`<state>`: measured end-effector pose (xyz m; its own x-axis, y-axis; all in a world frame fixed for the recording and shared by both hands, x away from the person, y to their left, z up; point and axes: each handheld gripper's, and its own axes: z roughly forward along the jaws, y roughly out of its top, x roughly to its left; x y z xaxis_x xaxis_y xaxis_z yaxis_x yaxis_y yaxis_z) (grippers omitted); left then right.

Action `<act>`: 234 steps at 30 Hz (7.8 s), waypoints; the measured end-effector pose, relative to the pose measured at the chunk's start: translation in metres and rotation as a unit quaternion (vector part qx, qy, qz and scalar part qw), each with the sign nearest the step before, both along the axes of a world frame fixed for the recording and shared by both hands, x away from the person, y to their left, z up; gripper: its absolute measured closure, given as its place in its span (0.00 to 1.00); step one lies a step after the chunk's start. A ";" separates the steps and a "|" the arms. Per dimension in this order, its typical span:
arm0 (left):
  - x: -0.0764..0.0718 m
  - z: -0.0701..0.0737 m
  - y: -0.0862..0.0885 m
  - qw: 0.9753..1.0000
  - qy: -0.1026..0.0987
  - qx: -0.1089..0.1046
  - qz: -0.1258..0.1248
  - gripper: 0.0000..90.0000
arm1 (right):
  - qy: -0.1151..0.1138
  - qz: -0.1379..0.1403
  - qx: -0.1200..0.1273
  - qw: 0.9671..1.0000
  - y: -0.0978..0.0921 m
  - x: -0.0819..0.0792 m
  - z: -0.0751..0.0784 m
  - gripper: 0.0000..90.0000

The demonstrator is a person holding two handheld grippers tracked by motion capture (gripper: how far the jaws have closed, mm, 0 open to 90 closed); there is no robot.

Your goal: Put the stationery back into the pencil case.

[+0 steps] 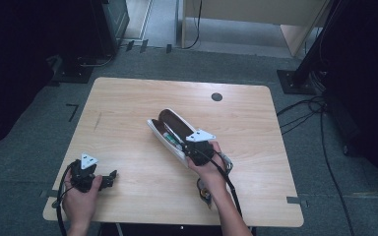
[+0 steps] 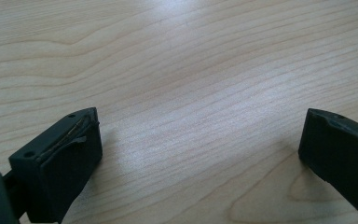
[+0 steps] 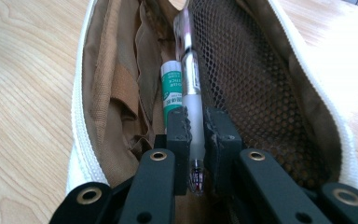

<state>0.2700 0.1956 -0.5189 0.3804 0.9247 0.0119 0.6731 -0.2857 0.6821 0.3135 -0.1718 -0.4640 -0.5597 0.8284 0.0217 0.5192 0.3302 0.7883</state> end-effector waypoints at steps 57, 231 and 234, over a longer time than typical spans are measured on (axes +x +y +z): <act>0.000 0.000 0.000 1.000 0.000 0.000 0.000 0.00 | -0.069 0.030 0.024 0.997 -0.013 -0.028 0.031 0.69; -0.011 0.019 -0.084 0.968 -0.014 -0.130 -0.214 0.30 | 0.072 0.054 0.047 0.995 -0.015 -0.111 -0.056 0.15; -0.008 0.018 -0.090 0.968 -0.013 -0.129 -0.215 0.31 | 0.061 0.058 0.029 0.996 -0.010 -0.111 -0.057 0.15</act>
